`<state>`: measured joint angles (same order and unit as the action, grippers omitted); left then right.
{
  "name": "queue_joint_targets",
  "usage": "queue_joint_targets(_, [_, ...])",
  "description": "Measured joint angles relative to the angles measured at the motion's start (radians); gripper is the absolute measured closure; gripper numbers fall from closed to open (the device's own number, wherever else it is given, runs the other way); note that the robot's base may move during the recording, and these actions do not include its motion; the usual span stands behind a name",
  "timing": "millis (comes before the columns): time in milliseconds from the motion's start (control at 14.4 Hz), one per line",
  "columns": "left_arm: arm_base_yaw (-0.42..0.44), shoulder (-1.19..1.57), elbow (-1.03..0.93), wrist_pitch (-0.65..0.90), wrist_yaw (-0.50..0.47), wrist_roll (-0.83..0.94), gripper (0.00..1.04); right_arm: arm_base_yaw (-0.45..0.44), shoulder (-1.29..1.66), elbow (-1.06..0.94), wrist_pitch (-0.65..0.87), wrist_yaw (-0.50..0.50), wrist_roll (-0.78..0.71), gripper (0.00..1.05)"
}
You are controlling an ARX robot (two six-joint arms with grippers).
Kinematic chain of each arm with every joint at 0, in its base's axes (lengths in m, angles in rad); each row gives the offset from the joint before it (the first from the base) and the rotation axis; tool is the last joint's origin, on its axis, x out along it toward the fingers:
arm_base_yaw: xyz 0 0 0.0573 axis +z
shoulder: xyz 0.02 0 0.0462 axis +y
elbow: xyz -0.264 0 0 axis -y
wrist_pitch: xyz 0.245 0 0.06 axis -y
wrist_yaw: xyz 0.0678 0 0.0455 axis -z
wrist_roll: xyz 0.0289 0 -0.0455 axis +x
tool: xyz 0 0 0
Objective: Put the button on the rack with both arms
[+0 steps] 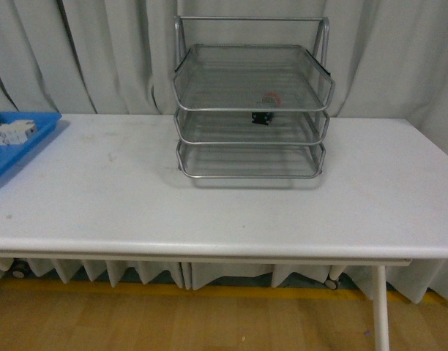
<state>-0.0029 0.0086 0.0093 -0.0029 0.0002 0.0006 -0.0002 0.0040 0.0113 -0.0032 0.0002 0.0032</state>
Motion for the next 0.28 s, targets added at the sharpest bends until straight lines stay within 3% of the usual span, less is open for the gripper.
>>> queue_joint_targets(277, [0.000, 0.000, 0.000, 0.000, 0.000, 0.000, 0.07, 0.000, 0.000, 0.000, 0.000, 0.000, 0.000, 0.06])
